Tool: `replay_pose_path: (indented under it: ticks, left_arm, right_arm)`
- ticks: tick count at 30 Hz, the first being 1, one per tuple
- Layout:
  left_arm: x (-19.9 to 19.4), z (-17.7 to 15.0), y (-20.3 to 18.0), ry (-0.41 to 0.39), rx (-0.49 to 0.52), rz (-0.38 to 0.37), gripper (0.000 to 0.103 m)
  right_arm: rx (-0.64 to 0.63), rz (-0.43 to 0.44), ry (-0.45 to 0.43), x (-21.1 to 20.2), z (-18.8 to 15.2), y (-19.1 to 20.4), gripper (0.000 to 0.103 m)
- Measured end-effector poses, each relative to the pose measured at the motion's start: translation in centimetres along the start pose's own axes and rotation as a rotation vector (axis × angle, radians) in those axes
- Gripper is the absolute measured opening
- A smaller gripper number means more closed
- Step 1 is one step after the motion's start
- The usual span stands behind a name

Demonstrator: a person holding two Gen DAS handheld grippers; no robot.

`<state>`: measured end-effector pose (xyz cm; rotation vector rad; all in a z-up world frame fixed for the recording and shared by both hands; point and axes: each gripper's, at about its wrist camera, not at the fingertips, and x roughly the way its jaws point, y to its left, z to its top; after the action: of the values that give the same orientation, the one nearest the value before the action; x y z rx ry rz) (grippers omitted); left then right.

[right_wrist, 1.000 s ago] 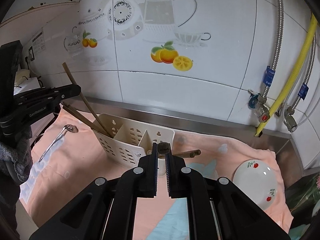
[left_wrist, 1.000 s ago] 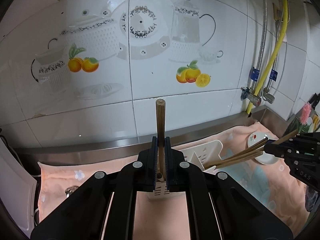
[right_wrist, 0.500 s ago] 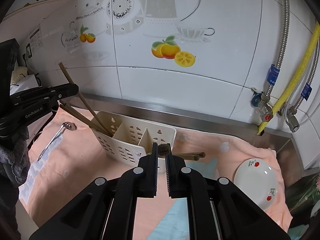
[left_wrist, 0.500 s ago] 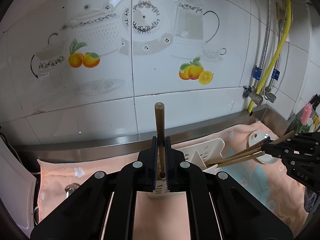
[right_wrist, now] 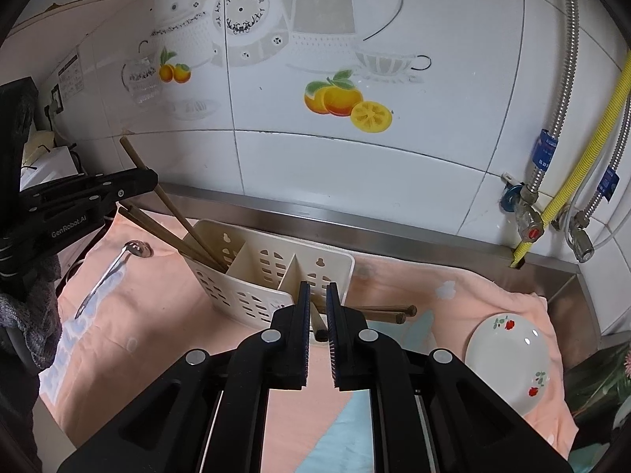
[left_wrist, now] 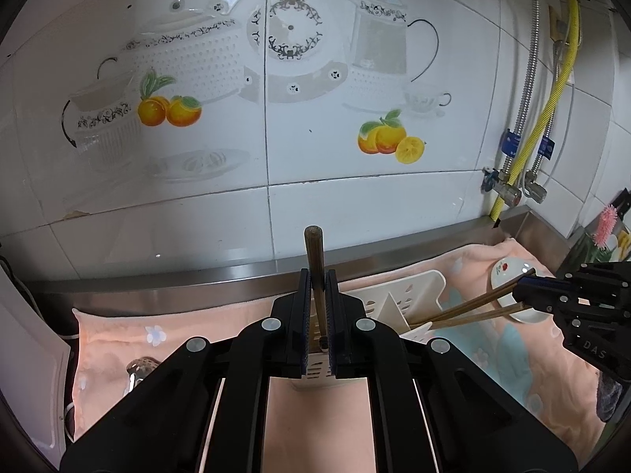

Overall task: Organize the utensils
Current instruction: 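Lower the left tool's chopstick into the holder and open while the right tool releases its own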

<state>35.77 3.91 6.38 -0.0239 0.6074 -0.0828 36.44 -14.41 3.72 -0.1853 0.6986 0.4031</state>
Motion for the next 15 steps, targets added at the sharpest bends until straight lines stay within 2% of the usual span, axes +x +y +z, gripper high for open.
replay_pose_path:
  ticks: [6,10,13,15]
  left_arm:
    - [-0.5,0.0,0.0,-0.007,0.004,0.001,0.009]
    - [-0.9,0.1,0.0,-0.014,0.006,0.008,0.021]
    - [-1.2,0.0,0.0,-0.018,0.007,0.008,0.022]
    - [-1.5,-0.1,-0.1,-0.022,0.006,0.01,0.029]
  right_arm:
    - [0.0,-0.001,-0.014,-0.6,0.1,0.1,0.019]
    - [0.005,-0.004,-0.021,-0.9,0.1,0.0,0.023]
    - [0.007,-0.006,-0.026,-1.2,0.1,-0.1,0.026]
    - [0.01,-0.006,-0.033,-1.6,0.0,-0.2,0.029]
